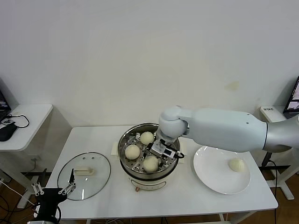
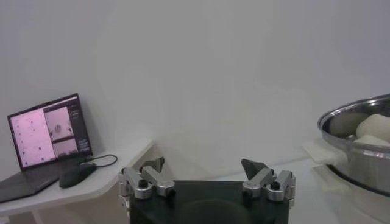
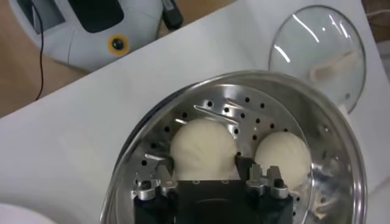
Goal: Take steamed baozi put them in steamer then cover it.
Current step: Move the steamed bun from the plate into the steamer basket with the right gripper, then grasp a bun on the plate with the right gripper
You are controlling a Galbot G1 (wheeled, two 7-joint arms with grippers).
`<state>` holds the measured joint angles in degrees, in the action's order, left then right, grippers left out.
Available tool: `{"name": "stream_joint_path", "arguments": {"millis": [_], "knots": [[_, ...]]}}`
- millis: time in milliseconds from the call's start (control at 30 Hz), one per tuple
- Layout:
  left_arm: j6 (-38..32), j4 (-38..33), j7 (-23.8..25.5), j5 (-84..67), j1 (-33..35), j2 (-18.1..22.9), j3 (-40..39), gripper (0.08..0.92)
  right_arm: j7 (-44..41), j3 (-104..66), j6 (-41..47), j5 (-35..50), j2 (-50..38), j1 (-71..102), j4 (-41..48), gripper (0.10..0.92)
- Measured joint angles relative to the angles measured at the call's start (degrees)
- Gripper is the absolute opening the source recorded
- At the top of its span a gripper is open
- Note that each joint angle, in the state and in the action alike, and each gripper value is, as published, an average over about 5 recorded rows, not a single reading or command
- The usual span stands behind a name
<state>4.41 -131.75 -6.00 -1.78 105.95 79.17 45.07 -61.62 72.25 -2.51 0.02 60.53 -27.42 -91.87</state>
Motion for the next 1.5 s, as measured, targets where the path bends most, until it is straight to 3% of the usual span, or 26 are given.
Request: {"name": "stream_joint_path", "arguments": {"millis": [167, 533, 900, 1200, 1500], "knots": [[-0.01, 0.12, 0.01, -0.02, -0.08, -0.22, 0.02, 0.823, -0.42, -0.89, -0.91, -0.05, -1.01, -0.84, 0.08, 0.818], [-0.01, 0.48, 0.16, -0.43, -0.56, -1.32, 0.35, 0.823, -1.47, -7.66, 4.88, 2.31, -8.01, -3.27, 0.41, 0.823], [0.43, 0.86, 0.53, -1.07, -1.7, -2.61, -0.01, 0.823, -0.56, -11.51, 13.6, 2.0, -24.4, -1.31, -2.32, 0.823], [0.86, 0.93, 0.7, -0.39, -1.76, -2.68, -0.99, 0.823, 0.51, -23.05, 15.45, -2.19, -35.62, 14.49, -1.19, 0.823], [1.09, 0.51, 0.76, 0.15, -0.9, -2.46, -1.12, 0.823, 1.61, -38.24, 15.58, -8.21, -38.63, 34.74, 3.22, 0.823]]}}
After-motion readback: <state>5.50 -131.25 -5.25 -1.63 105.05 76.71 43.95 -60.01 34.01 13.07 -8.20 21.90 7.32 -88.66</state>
